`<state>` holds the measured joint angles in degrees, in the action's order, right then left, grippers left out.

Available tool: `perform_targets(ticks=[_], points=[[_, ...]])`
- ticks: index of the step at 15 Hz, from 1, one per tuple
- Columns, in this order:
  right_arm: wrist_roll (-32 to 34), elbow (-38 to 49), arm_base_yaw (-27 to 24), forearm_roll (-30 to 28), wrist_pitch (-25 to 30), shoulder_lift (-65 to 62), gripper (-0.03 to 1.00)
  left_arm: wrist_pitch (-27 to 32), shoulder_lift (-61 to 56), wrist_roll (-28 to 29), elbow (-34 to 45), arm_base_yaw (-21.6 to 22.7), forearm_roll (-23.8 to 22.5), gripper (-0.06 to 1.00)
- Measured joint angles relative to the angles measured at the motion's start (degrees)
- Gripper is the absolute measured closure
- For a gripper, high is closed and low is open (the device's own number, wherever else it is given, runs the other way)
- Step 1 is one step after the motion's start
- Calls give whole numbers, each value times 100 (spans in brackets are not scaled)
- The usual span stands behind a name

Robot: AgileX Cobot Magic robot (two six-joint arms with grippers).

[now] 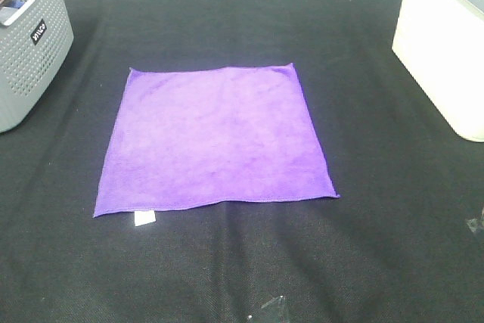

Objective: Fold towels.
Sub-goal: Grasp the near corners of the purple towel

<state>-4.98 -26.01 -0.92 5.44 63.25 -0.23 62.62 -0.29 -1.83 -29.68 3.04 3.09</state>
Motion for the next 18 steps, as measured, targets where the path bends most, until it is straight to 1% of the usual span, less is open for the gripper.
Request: perform_targets(ticks=[4, 7, 8, 18], points=[[0, 0, 0, 0, 0, 0, 17, 0, 0, 0, 0, 0, -6, -5], [0, 0, 0, -6, 0, 0, 3, 0, 0, 0, 0, 0, -6, -5], [0, 0, 0, -6, 0, 0, 1, 0, 0, 0, 0, 0, -6, -5], [0, 0, 0, -6, 0, 0, 1, 0, 0, 0, 0, 0, -6, -5]])
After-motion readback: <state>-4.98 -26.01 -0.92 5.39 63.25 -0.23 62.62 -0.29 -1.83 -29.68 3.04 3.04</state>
